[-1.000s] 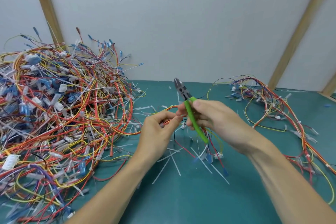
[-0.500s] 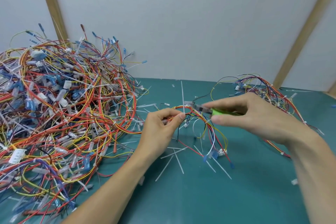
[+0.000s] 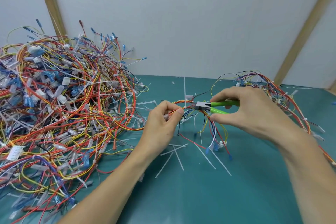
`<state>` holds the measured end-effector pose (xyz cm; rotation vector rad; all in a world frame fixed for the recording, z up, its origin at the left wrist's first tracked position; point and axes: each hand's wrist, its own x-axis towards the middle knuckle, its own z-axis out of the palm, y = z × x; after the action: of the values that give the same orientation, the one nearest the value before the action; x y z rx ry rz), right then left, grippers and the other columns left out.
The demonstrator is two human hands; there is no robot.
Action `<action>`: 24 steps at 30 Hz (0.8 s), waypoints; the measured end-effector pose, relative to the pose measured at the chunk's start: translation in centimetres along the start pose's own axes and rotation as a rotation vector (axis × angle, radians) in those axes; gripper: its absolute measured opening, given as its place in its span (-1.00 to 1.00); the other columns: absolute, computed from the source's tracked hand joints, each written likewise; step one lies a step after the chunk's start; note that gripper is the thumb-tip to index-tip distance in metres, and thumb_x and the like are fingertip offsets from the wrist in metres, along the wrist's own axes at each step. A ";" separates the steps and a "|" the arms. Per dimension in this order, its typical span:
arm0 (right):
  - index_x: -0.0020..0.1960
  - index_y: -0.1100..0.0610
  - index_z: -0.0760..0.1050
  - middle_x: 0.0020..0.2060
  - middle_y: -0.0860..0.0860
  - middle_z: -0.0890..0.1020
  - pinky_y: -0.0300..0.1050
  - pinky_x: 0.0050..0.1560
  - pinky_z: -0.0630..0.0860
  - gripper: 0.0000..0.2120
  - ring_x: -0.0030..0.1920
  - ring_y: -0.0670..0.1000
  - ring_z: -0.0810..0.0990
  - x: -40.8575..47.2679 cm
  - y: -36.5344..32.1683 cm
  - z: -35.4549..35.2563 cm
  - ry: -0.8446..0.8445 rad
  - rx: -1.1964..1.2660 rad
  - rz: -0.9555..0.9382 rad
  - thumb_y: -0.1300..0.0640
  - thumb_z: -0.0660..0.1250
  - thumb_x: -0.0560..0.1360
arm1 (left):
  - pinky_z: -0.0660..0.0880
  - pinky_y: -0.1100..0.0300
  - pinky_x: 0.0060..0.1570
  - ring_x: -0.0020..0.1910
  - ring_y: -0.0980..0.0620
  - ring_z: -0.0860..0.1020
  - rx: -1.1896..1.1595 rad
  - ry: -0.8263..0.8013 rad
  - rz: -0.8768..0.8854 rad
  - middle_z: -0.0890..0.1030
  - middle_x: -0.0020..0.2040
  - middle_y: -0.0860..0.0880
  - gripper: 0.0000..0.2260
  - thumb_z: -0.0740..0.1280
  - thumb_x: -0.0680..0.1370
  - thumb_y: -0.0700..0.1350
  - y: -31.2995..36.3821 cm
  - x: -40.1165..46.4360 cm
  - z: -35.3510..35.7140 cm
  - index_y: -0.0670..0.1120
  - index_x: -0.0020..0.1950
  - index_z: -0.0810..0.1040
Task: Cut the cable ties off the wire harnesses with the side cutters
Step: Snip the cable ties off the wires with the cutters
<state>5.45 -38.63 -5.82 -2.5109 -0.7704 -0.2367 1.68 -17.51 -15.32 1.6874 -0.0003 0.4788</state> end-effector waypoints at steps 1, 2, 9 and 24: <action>0.02 -0.14 0.68 -0.10 -0.21 0.68 -0.02 0.20 0.50 -0.71 0.01 -0.15 0.61 0.0 0.0 0.1 0.001 0.005 -0.004 -0.13 0.58 0.32 | 0.25 0.45 -0.44 -0.50 0.23 0.30 0.000 0.002 0.003 0.43 -0.47 0.20 -0.88 0.37 0.62 -0.11 0.1 0.0 0.0 -0.05 -0.12 0.56; 0.02 -0.14 0.68 -0.09 -0.21 0.68 0.01 0.21 0.50 -0.71 0.02 -0.14 0.61 0.1 0.1 0.2 -0.002 0.016 -0.006 -0.12 0.58 0.32 | 0.24 0.45 -0.44 -0.50 0.23 0.29 0.003 0.008 0.007 0.42 -0.48 0.20 -0.88 0.37 0.61 -0.12 0.1 0.0 -0.1 -0.06 -0.13 0.57; 0.01 -0.16 0.68 -0.06 -0.22 0.69 0.04 0.18 0.54 -0.70 0.05 -0.15 0.63 0.2 0.2 0.6 -0.023 0.044 -0.023 -0.13 0.59 0.30 | 0.26 0.46 -0.39 -0.49 0.23 0.31 0.019 0.013 0.009 0.44 -0.49 0.21 -0.87 0.39 0.59 -0.16 0.3 0.0 -0.2 -0.07 -0.17 0.58; 0.01 -0.17 0.72 -0.10 -0.21 0.69 0.07 0.10 0.57 -0.73 -0.02 -0.10 0.64 0.7 1.1 1.5 -0.020 0.098 -0.069 -0.13 0.62 0.33 | 0.19 0.42 -0.47 -0.53 0.21 0.26 0.044 0.016 0.022 0.36 -0.55 0.20 -0.88 0.39 0.59 -0.18 0.3 0.0 -0.2 -0.11 -0.15 0.57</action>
<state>6.63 -38.32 -7.30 -2.4008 -0.8569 -0.1924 1.52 -17.40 -15.00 1.7281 0.0038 0.5122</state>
